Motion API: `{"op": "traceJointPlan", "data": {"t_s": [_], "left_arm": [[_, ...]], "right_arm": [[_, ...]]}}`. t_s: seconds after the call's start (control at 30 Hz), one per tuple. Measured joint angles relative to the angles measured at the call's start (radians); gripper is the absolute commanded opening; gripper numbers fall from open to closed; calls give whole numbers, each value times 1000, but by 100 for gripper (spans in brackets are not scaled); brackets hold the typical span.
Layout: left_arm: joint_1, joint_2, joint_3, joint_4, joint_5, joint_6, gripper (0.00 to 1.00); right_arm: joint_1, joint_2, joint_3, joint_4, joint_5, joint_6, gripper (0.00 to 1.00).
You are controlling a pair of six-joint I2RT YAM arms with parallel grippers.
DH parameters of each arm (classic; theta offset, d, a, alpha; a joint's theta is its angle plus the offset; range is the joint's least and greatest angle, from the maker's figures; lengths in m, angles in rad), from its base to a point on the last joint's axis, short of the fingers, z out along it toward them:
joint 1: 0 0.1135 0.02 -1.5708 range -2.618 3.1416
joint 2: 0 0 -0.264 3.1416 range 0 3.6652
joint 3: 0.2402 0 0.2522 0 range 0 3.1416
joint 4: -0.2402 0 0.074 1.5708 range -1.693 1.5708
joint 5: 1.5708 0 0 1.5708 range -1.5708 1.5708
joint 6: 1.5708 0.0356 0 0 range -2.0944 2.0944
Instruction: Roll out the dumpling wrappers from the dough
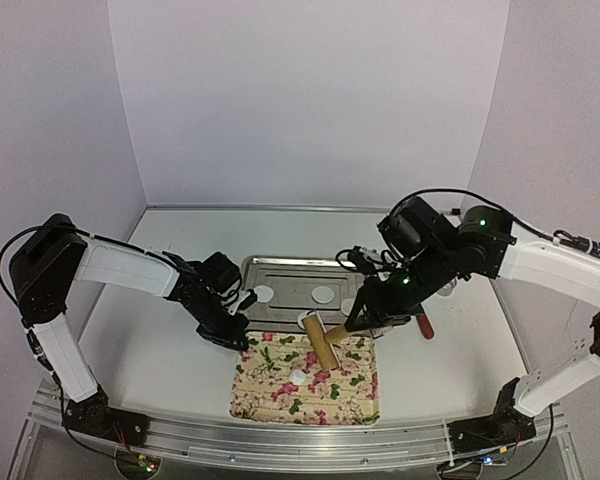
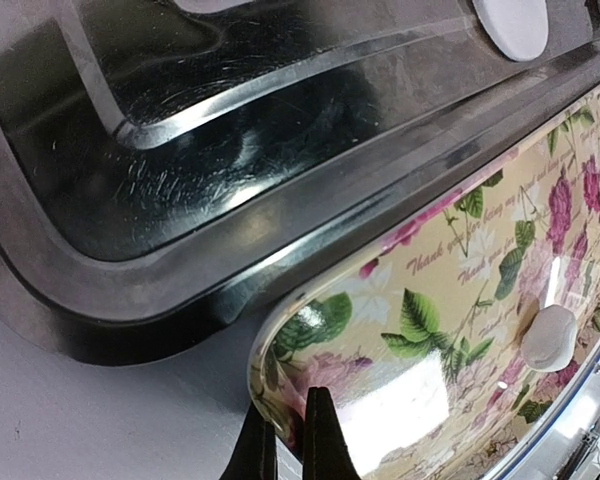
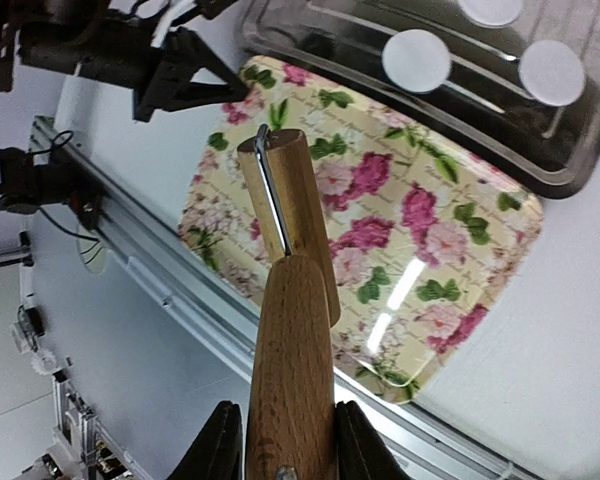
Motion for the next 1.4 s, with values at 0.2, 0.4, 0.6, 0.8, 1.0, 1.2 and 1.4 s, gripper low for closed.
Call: {"op": "traceJointPlan", "data": {"t_s": [0.2, 0.4, 0.6, 0.8, 1.0, 1.2, 1.4], "left_arm": [[0, -1, 1, 1, -12, 19, 0], [0, -1, 6, -1, -30, 26, 0], [0, -1, 8, 0, -42, 36, 0], [0, -1, 12, -2, -49, 41, 0], [0, -1, 12, -2, -50, 41, 0], [0, -1, 12, -2, -49, 41, 0], [0, -1, 12, -2, -48, 41, 0]], "right_arm": [[0, 2, -208, 203, -193, 25, 0], [-6, 23, -234, 275, -273, 52, 0], [-34, 45, -234, 326, -299, 63, 0], [-76, 105, -234, 348, -315, 75, 0], [-90, 150, -234, 379, -326, 93, 0], [-90, 202, -234, 389, -334, 108, 0], [-90, 219, -234, 398, -330, 126, 0]]}}
